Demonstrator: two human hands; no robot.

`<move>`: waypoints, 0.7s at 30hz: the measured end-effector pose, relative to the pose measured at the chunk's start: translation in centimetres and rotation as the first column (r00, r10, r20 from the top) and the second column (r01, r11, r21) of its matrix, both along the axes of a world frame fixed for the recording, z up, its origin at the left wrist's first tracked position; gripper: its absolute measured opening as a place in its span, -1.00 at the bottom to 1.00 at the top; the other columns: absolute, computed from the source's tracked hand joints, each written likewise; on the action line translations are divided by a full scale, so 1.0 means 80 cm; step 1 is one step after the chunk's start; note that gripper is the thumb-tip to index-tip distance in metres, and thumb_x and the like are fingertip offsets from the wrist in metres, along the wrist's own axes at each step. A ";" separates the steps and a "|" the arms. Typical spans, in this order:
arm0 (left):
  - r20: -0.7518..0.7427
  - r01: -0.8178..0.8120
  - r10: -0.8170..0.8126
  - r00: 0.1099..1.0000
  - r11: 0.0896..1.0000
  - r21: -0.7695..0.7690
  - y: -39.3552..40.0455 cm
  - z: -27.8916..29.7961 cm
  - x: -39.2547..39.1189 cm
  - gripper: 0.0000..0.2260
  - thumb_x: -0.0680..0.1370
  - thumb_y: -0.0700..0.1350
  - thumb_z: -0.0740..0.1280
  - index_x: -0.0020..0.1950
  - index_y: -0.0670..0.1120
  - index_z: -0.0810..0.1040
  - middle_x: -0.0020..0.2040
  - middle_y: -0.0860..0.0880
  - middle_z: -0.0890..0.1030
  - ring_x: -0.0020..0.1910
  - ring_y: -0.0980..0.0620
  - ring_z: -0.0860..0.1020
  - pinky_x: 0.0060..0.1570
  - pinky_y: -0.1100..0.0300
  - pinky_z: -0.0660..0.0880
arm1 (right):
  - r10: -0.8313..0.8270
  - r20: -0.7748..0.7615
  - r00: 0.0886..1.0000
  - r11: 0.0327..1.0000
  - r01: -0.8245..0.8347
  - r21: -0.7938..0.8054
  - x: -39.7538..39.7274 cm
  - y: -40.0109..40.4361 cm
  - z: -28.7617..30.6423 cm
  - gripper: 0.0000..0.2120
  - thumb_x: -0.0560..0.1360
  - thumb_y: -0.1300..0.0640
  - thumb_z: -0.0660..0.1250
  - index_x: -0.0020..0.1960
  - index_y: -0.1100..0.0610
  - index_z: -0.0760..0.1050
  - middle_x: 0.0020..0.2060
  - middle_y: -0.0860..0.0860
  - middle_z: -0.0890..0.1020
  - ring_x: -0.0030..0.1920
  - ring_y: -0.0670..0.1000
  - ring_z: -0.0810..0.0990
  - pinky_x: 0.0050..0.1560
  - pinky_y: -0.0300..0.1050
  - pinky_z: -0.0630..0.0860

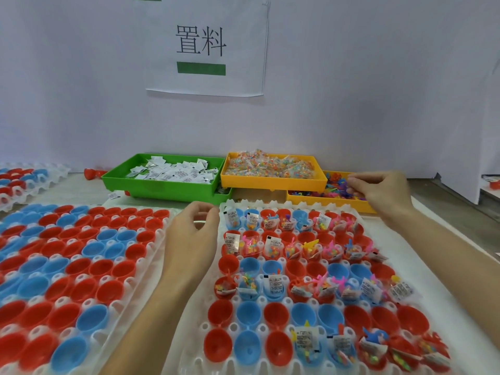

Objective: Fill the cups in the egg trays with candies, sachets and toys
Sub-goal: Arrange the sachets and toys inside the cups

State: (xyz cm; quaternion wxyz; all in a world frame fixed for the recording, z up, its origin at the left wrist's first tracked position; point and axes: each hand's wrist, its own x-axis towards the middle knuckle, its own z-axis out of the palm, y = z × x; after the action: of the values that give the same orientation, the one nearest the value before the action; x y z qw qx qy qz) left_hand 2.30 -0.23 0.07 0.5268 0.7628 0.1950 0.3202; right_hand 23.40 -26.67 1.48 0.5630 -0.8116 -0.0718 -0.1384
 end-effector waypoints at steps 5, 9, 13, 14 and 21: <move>0.104 0.123 -0.129 0.986 0.991 0.057 -0.017 0.018 -0.012 -0.83 0.59 -0.15 0.32 -0.14 0.05 0.65 -0.22 0.11 0.68 -0.15 0.19 0.62 -0.19 0.33 0.52 | 0.303 0.024 0.953 0.953 -0.303 0.000 -0.089 0.014 0.014 -0.90 0.47 0.22 0.46 -0.03 0.10 0.70 -0.27 0.00 0.74 -0.21 -0.04 0.72 -0.22 -0.29 0.63; 0.148 0.296 -0.318 0.936 0.943 0.155 -0.034 0.028 -0.021 -0.87 0.54 -0.17 0.41 -0.11 0.05 0.69 -0.22 0.10 0.70 -0.17 0.12 0.65 -0.13 0.28 0.59 | 0.497 0.067 0.865 0.867 -0.492 -0.074 -0.148 0.029 0.041 -0.89 0.38 0.09 0.48 -0.10 0.00 0.70 -0.26 -0.11 0.74 -0.22 -0.12 0.72 -0.27 -0.40 0.56; 0.108 0.455 -0.483 0.869 0.865 0.213 -0.055 0.026 -0.023 -0.88 0.46 -0.14 0.51 -0.04 0.05 0.71 -0.15 0.11 0.72 -0.15 0.13 0.67 -0.11 0.25 0.59 | 0.662 0.097 0.744 0.749 -0.662 -0.032 -0.188 0.039 0.047 -0.84 0.32 0.09 0.49 -0.11 0.08 0.72 -0.25 0.00 0.75 -0.23 -0.01 0.74 -0.20 -0.32 0.61; 0.086 0.477 -0.505 0.859 0.848 0.230 -0.058 0.024 -0.022 -0.86 0.46 -0.16 0.51 -0.04 0.04 0.71 -0.15 0.11 0.72 -0.15 0.11 0.68 -0.09 0.23 0.60 | 0.688 0.100 0.719 0.725 -0.688 -0.040 -0.193 0.041 0.044 -0.85 0.32 0.10 0.49 -0.11 0.08 0.72 -0.24 0.00 0.75 -0.21 -0.01 0.74 -0.17 -0.31 0.61; 0.066 0.567 -0.583 0.810 0.806 0.170 -0.053 0.024 -0.023 -0.79 0.46 -0.27 0.50 -0.16 0.07 0.72 -0.21 0.01 0.72 -0.19 -0.01 0.69 -0.09 0.15 0.62 | 0.674 0.101 0.732 0.739 -0.667 -0.091 -0.200 0.047 0.039 -0.88 0.42 0.26 0.49 -0.08 0.09 0.72 -0.22 -0.05 0.75 -0.19 -0.05 0.74 -0.15 -0.31 0.61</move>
State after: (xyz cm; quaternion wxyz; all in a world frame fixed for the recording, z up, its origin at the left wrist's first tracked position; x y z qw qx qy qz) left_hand 0.42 -4.47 1.97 0.5538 0.8017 -0.0994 0.2017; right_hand 7.38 -22.95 4.58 0.5495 -0.7340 -0.3983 0.0243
